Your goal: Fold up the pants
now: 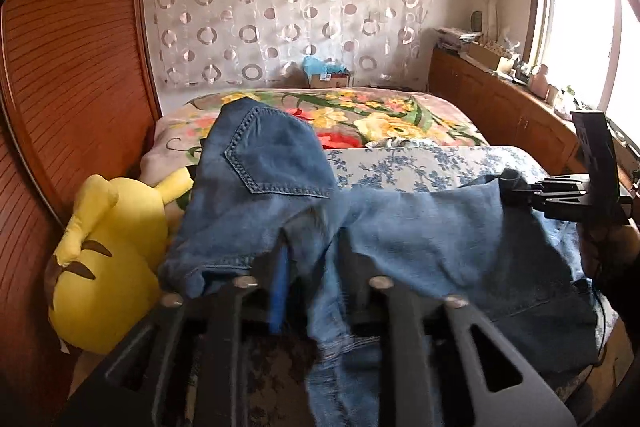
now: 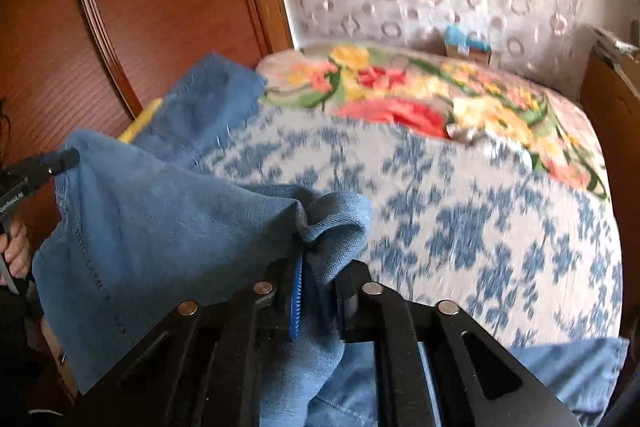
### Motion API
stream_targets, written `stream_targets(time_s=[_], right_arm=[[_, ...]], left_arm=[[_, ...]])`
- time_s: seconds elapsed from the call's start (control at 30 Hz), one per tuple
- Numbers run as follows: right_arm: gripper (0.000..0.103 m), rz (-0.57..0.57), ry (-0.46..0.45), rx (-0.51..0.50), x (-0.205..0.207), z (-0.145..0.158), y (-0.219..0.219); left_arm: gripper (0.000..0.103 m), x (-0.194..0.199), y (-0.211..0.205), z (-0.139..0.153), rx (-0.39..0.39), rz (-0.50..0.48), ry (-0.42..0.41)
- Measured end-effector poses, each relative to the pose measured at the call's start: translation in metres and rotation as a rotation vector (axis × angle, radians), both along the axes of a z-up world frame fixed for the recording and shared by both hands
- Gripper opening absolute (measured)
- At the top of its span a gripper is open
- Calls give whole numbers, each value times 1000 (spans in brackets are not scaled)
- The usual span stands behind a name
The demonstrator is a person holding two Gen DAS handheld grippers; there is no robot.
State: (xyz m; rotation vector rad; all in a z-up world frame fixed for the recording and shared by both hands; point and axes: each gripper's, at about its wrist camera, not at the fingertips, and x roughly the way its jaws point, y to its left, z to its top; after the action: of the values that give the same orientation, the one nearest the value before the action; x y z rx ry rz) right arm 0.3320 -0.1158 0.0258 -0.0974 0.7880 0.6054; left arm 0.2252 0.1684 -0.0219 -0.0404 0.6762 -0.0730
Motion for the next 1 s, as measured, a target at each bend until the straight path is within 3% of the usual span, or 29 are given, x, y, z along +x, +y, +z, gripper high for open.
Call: stream_targets(time_s=[0.03, 0.1, 0.2, 0.23, 0.3, 0.37, 0.67, 1.0], right_arm=[[29, -7, -5, 2, -2, 1, -3], [38, -21, -16, 5, -8, 4, -13], [40, -44, -66, -7, -36, 7, -40], [42, -57, -80, -13, -44, 8, -52], [43, -92, -95, -16, -69, 14, -75], [43, -128, -113, -12, -88, 17, -99], [46, -328, -126, -3, -154, -1, -200], [46, -523, -70, -51, -185, -37, -256]], left_arm=[[40, -3, 0, 1, -8, 1, -2], [44, -11, 0, 3, -13, 1, -7], [45, -22, -6, 7, -13, -17, -12], [48, -24, -9, 7, -12, -24, -13], [68, -30, -18, 8, -28, -50, -18], [76, -34, -29, 7, -44, -75, -27], [76, -40, -101, -1, -72, -204, -25], [76, -42, -165, -18, -61, -310, 15]])
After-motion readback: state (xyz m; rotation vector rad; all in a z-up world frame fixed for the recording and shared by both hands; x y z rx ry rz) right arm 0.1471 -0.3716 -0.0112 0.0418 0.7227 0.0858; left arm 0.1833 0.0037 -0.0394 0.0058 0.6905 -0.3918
